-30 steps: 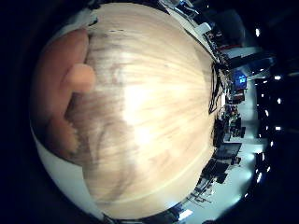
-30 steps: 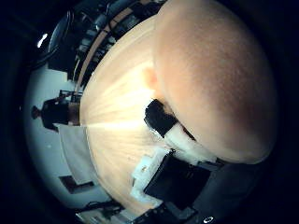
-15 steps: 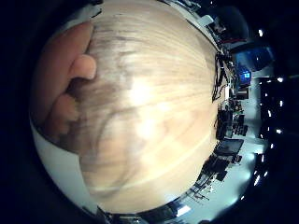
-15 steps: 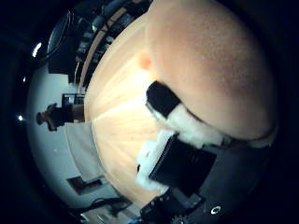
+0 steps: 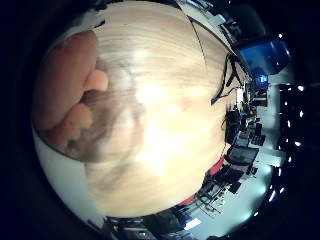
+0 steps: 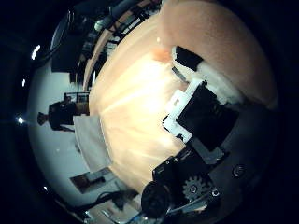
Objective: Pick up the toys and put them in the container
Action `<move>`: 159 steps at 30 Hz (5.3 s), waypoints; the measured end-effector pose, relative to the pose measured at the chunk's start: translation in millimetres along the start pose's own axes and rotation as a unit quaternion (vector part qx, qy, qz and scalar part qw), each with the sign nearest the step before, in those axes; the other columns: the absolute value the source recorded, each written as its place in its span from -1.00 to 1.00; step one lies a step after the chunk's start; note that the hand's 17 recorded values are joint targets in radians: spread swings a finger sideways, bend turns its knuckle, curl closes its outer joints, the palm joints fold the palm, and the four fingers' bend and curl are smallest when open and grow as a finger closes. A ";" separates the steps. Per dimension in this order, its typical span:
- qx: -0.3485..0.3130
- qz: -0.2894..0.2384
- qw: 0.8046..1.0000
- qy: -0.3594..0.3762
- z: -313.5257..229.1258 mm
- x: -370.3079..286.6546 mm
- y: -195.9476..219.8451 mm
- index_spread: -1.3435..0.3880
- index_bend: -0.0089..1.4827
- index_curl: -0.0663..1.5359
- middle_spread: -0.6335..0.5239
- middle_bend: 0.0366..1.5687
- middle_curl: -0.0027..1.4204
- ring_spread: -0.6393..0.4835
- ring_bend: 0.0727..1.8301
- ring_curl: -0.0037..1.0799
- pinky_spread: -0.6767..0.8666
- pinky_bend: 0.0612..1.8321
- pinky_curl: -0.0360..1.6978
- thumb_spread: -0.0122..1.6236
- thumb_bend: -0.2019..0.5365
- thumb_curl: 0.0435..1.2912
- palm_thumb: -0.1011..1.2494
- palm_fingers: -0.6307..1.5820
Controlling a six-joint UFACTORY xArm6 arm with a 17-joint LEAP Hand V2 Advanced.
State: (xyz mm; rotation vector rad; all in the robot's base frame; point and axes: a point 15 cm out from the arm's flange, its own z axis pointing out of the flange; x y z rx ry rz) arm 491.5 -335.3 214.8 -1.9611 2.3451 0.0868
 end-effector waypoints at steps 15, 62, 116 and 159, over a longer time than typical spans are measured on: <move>-0.006 -0.025 1.000 -0.017 -69.6 -29.6 34.1 -0.12 -0.58 -0.07 -0.54 0.20 -0.08 -0.42 0.37 -0.07 -0.68 0.32 -0.39 0.34 -0.48 -0.57 0.69 0.65; 0.000 -0.202 0.979 -0.038 -179.2 -308.9 106.7 -0.18 -0.74 0.11 -0.54 0.20 -0.09 -0.42 0.38 -0.09 -0.68 0.31 -0.35 0.33 -0.49 -0.56 0.71 0.65; 0.005 -0.359 0.933 -0.033 -132.2 -548.9 177.4 -0.18 -0.74 0.13 -0.55 0.19 -0.09 -0.42 0.39 -0.09 -0.66 0.32 -0.33 0.33 -0.49 -0.58 0.72 0.64; 0.008 -0.443 0.896 -0.035 -124.2 -563.0 185.6 0.02 -0.75 -0.35 -0.05 -0.59 -0.45 0.25 -0.36 -0.55 0.43 -0.15 -0.61 -0.09 -0.55 -0.60 -0.79 -0.31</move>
